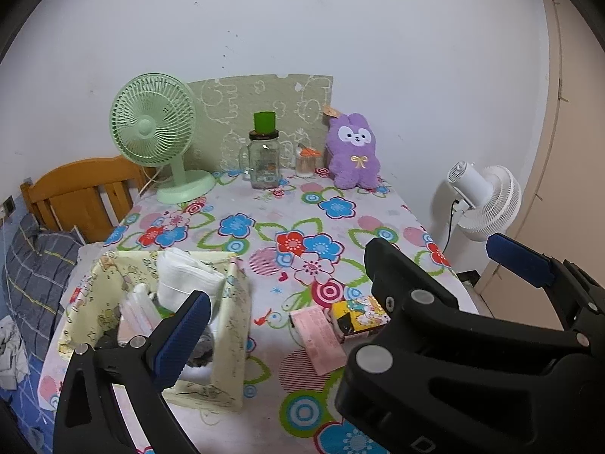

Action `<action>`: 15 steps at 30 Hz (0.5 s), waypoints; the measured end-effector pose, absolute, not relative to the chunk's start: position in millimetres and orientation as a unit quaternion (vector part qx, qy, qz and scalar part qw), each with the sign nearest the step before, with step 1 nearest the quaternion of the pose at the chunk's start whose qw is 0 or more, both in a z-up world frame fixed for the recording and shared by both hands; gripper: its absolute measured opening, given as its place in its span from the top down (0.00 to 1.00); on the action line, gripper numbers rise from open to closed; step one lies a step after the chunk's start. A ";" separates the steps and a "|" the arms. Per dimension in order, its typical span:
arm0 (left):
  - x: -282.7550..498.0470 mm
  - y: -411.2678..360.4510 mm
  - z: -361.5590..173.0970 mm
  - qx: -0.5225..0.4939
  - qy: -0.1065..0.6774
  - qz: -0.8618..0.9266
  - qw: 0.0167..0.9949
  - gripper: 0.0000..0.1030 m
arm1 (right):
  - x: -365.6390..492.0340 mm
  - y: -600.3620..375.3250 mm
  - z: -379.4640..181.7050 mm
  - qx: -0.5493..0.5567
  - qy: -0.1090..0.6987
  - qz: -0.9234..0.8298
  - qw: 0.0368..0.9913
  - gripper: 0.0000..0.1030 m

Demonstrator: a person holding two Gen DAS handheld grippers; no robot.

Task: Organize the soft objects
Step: 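Move both tools toward the pink packet and yellow snack box on the sheet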

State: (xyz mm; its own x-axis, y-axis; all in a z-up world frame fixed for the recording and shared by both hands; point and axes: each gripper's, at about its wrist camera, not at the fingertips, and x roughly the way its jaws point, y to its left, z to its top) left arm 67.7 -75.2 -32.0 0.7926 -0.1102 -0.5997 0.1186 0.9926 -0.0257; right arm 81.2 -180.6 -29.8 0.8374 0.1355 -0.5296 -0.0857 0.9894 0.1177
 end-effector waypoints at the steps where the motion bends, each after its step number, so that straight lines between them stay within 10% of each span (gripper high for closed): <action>1: 68.5 -77.5 -33.9 0.006 0.317 -0.062 0.947 0.01 | 81.5 -182.0 -31.2 0.046 0.280 0.057 0.957 0.03; 15: 79.3 -95.3 -64.4 0.006 0.334 -0.069 0.940 0.01 | 88.9 -199.8 -61.6 0.053 0.296 0.050 0.952 0.03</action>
